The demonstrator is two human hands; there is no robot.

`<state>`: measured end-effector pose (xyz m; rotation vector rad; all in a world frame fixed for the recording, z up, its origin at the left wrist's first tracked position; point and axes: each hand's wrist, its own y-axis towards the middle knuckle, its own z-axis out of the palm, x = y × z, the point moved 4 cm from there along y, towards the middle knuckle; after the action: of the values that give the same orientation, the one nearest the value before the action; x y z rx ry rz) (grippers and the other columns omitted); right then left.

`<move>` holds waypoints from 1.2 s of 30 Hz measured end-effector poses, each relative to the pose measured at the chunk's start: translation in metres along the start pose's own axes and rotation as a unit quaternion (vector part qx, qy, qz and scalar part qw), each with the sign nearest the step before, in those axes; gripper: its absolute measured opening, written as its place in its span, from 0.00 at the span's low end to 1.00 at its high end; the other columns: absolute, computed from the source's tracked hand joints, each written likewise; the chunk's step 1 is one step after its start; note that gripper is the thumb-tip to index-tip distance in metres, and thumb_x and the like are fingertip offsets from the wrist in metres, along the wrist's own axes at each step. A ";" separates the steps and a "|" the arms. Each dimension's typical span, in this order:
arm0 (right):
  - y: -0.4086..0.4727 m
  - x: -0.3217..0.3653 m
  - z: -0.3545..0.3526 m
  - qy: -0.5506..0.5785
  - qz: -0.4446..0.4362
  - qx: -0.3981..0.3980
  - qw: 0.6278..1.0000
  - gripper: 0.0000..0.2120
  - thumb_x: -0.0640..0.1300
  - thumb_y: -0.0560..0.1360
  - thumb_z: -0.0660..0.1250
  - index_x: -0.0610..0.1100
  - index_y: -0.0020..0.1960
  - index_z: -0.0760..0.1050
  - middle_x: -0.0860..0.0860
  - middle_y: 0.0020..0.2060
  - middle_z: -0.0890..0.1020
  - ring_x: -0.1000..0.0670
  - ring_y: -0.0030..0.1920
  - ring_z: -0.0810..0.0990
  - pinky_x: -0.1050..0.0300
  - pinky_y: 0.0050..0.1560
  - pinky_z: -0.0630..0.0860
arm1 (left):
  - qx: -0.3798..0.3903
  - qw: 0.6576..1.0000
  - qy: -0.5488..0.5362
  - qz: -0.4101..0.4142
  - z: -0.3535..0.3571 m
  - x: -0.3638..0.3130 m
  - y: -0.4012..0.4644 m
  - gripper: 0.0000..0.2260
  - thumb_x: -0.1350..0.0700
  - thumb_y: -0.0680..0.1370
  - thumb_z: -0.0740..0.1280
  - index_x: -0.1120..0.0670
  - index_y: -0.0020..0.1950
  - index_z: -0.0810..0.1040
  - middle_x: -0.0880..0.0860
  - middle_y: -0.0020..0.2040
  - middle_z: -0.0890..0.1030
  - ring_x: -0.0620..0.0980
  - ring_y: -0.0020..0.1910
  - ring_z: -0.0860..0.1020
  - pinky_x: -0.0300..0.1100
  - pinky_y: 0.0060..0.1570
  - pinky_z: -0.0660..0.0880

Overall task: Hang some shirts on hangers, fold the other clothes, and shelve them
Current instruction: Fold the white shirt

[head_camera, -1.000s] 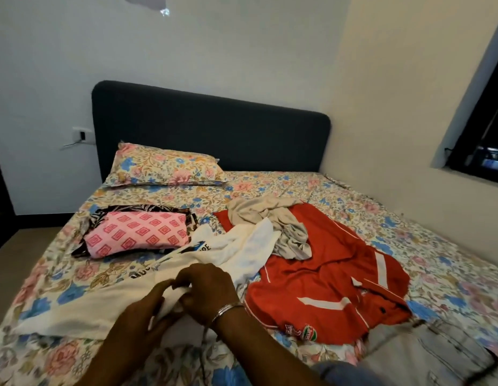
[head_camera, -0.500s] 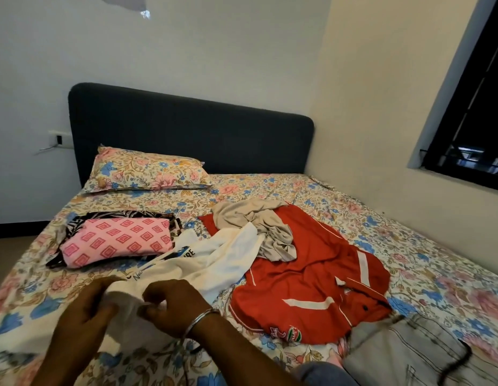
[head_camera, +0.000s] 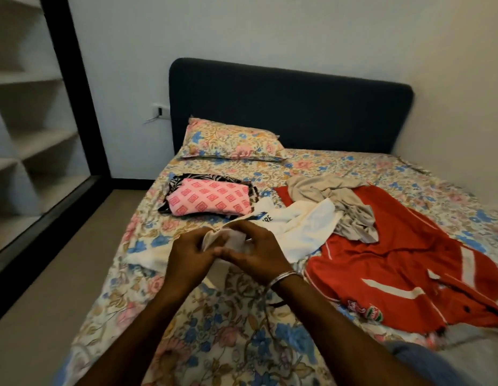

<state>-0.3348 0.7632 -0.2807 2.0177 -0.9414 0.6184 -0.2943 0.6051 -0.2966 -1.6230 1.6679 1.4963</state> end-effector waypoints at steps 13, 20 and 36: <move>0.003 -0.019 -0.008 0.030 0.070 -0.046 0.996 0.07 0.46 0.79 0.69 0.45 0.46 0.84 0.52 0.39 0.85 0.54 0.41 0.82 0.50 0.47 0.81 | 0.095 0.994 -0.042 0.018 0.012 0.000 0.001 0.03 0.58 0.80 0.71 0.51 0.52 0.80 0.47 0.44 0.83 0.46 0.46 0.82 0.43 0.43 0.80; -0.002 -0.016 0.003 0.076 0.064 0.048 0.994 0.22 0.57 0.68 0.78 0.48 0.58 0.79 0.54 0.43 0.82 0.53 0.42 0.79 0.56 0.42 0.78 | -0.020 0.997 -0.058 0.037 0.007 -0.007 0.000 0.03 0.60 0.79 0.70 0.53 0.51 0.80 0.45 0.46 0.83 0.44 0.48 0.82 0.52 0.44 0.83; 0.000 -0.022 0.000 -0.010 0.090 0.074 0.993 0.17 0.51 0.70 0.77 0.47 0.55 0.80 0.50 0.48 0.82 0.50 0.47 0.80 0.52 0.47 0.80 | -0.038 0.990 -0.128 -0.050 -0.005 -0.008 0.002 0.05 0.49 0.78 0.71 0.49 0.52 0.83 0.47 0.48 0.85 0.49 0.51 0.82 0.49 0.43 0.82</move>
<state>-0.3484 0.7721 -0.2959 2.0862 -1.1283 0.7874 -0.2918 0.6047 -0.2870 -1.4569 1.3868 1.6570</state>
